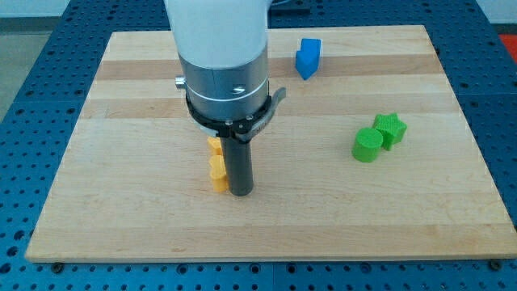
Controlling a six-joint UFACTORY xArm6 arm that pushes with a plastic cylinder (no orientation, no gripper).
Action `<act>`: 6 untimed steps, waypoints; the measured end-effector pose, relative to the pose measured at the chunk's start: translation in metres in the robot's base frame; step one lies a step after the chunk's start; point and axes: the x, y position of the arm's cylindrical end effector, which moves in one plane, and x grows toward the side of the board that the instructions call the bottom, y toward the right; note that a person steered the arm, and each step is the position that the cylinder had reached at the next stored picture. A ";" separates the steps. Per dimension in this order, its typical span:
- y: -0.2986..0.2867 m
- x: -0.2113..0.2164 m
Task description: Push the yellow heart into hexagon
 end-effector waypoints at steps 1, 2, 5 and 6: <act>-0.005 -0.001; -0.005 0.018; -0.041 0.027; -0.040 0.019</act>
